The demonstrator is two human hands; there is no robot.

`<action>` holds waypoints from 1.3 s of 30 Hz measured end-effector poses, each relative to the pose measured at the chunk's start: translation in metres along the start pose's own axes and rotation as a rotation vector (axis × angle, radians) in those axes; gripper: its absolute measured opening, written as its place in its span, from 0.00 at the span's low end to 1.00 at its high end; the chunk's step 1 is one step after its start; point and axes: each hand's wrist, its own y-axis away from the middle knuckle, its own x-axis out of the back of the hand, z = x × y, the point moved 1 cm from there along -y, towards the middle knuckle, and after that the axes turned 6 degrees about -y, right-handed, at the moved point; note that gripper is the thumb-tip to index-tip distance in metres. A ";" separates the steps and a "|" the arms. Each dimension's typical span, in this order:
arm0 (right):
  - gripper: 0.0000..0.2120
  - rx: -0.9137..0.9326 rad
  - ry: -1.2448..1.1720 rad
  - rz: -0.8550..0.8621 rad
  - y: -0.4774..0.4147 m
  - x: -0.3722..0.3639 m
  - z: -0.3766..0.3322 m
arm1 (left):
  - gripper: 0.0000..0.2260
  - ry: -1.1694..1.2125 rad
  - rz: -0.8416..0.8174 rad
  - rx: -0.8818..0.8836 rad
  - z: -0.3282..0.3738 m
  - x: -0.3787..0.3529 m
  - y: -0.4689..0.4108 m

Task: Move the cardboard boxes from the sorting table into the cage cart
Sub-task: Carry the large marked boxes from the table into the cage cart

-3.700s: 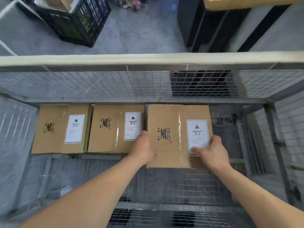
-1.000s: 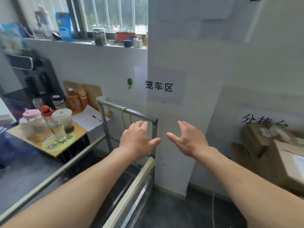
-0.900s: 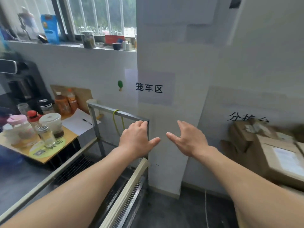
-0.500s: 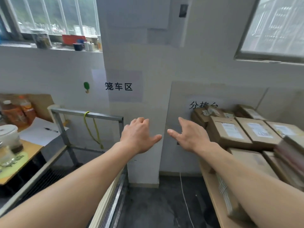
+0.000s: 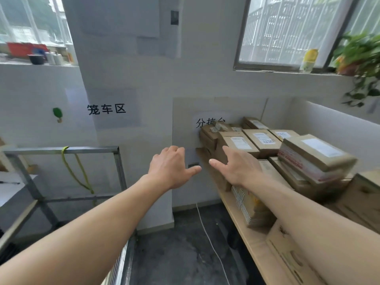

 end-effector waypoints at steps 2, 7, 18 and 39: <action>0.26 -0.028 -0.001 0.009 0.008 0.005 0.014 | 0.34 0.004 -0.006 -0.033 0.013 0.000 0.001; 0.31 -0.080 0.009 0.046 0.027 0.017 0.048 | 0.34 0.012 -0.007 -0.107 0.048 -0.003 0.001; 0.31 -0.231 0.029 0.093 0.090 0.050 0.165 | 0.35 0.062 -0.022 -0.273 0.178 -0.023 0.011; 0.27 -0.571 -0.012 -0.226 0.181 0.001 0.393 | 0.35 0.061 -0.296 -0.257 0.367 -0.163 0.050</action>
